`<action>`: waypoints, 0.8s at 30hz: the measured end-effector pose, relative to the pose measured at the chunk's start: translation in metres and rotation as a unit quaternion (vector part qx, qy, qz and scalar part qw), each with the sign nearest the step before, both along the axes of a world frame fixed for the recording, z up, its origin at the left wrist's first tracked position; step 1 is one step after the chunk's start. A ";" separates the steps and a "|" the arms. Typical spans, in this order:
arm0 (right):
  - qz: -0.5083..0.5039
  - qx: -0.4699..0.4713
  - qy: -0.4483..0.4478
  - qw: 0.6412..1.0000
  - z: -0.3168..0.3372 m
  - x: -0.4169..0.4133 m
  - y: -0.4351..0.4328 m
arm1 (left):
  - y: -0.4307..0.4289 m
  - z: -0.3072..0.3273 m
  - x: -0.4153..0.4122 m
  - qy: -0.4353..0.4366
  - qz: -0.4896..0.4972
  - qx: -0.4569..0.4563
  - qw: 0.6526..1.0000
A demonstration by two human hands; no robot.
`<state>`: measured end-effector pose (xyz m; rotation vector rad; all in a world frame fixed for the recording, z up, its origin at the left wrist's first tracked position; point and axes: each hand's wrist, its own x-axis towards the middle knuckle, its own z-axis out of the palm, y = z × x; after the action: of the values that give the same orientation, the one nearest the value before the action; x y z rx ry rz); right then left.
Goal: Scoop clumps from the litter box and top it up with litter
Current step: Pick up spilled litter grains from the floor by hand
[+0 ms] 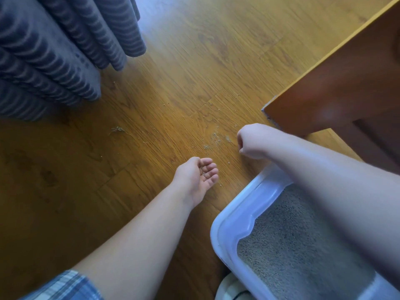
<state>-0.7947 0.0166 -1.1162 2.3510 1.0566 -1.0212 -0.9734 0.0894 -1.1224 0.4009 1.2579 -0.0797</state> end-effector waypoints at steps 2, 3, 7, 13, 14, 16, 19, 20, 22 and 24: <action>0.001 -0.011 -0.019 1.000 -0.001 -0.007 0.003 | 0.002 -0.001 -0.003 0.007 -0.002 0.007 1.000; 0.002 -0.013 -0.028 1.000 -0.001 -0.009 0.004 | 0.003 -0.001 -0.004 0.009 -0.002 0.011 1.000; -0.009 -0.020 -0.041 0.999 0.001 -0.014 0.006 | 0.007 0.000 -0.009 0.007 -0.008 0.019 1.000; 0.001 -0.027 -0.063 0.998 0.002 -0.018 0.011 | 0.014 0.003 -0.015 0.004 -0.003 0.017 1.000; -0.005 -0.032 -0.063 0.997 0.002 -0.018 0.011 | 0.014 0.003 -0.016 0.002 -0.002 0.017 1.000; -0.012 -0.043 -0.060 0.997 0.004 -0.019 0.011 | 0.014 0.003 -0.017 0.001 -0.003 0.017 1.000; -0.016 -0.040 -0.064 0.997 0.005 -0.021 0.009 | 0.012 0.005 -0.016 0.001 -0.006 0.014 1.000; -0.018 -0.035 -0.063 0.997 0.005 -0.020 0.009 | 0.010 0.005 -0.015 0.001 -0.006 0.012 1.000; -0.020 -0.013 -0.052 0.998 0.007 -0.020 0.008 | 0.008 0.006 -0.014 0.002 -0.008 0.008 1.000; -0.025 0.037 0.012 0.999 0.014 -0.022 0.009 | 0.006 0.007 -0.011 -0.001 -0.014 0.007 1.000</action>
<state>-0.8171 0.0254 -1.1027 2.4407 1.0683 -1.0482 -0.9845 0.0954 -1.1159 0.4309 1.2520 -0.0939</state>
